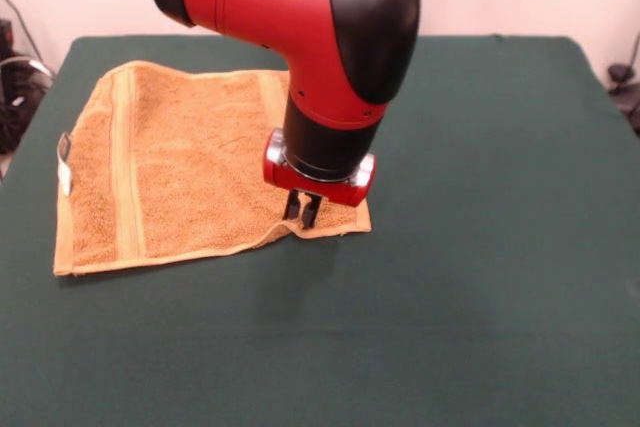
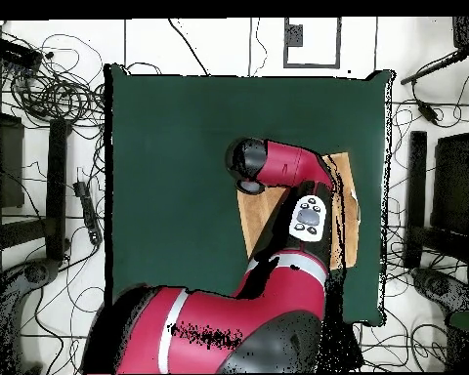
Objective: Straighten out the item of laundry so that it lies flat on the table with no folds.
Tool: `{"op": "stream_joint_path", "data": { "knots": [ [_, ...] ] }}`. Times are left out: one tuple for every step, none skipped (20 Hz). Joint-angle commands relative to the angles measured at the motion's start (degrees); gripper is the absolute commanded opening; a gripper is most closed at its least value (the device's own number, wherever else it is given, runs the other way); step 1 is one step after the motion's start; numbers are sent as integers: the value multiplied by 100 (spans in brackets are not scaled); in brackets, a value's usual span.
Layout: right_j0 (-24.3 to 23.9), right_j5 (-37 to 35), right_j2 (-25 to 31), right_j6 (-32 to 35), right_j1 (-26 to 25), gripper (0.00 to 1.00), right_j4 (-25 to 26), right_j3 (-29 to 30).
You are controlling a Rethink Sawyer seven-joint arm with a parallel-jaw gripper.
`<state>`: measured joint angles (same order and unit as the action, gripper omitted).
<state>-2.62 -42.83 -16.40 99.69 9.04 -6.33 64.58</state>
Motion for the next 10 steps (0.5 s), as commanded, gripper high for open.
{"op": "stream_joint_path", "data": {
  "knots": [
    [374,926,909,1767,-433,0,-615,162],
    [368,949,922,1758,-419,0,-618,179],
    [363,975,935,1750,-399,0,-621,206],
    [357,1001,945,1752,-387,0,-625,228],
    [351,1007,955,1740,-377,0,-626,239],
    [356,1025,962,1749,-352,0,-629,287],
    [353,1000,966,1749,-343,0,-639,291],
    [349,980,971,1759,-334,0,-655,294],
    [344,961,977,1769,-326,0,-671,298],
    [345,900,962,1776,-326,0,-681,262]
  ]
}}
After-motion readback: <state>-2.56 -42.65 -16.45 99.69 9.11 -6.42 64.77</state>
